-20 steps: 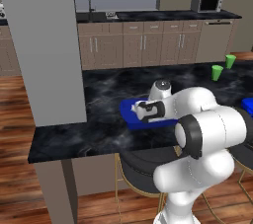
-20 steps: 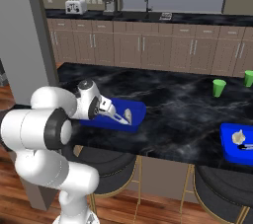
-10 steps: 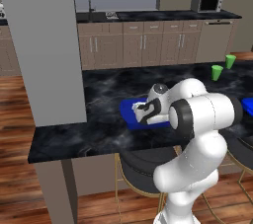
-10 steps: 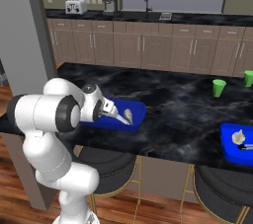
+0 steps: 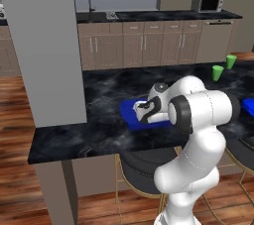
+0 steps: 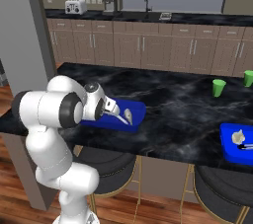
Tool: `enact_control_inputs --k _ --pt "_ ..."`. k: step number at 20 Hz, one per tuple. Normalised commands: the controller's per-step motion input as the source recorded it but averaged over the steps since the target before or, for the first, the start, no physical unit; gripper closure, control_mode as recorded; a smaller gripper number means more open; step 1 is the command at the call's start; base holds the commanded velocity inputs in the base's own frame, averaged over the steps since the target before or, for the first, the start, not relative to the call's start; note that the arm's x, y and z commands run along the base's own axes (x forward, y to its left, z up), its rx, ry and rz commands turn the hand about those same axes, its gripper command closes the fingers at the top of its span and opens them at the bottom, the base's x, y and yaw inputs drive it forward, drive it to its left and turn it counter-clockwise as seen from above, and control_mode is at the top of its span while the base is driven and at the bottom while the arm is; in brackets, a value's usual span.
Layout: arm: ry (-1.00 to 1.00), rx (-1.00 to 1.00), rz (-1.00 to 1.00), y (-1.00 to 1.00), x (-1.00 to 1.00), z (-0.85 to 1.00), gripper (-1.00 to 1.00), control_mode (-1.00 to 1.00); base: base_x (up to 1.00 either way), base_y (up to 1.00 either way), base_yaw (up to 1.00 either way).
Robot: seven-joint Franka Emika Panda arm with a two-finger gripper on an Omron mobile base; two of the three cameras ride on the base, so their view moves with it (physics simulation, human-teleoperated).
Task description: Gather the onion and garlic from the fridge and place them on a tray on the dining counter. Then gather the fishs from the fridge and place them on the other tray.
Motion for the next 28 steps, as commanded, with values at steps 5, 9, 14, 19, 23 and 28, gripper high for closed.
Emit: enact_control_inputs --k 5,9,14,19,23,28 --pt "-0.06 0.0 -0.04 0.0 0.0 -0.13 -1.0 -1.0 0.0 0.0 0.0" --pt "-0.06 0.0 -0.06 0.0 -0.19 0.05 -1.0 -1.0 0.0 0.0 0.0" --pt "-0.05 0.0 -0.01 0.0 -0.48 0.41 -1.0 -1.0 0.0 0.0 0.0" --pt "-0.01 0.0 0.0 0.0 -0.44 0.71 -1.0 -1.0 0.0 0.0 0.0" --pt "0.0 0.0 0.0 -0.04 -0.2 0.84 -1.0 -1.0 0.0 0.0 0.0" --pt "0.0 0.0 0.0 -0.01 -0.31 0.67 -1.0 -1.0 0.0 0.0 0.0"
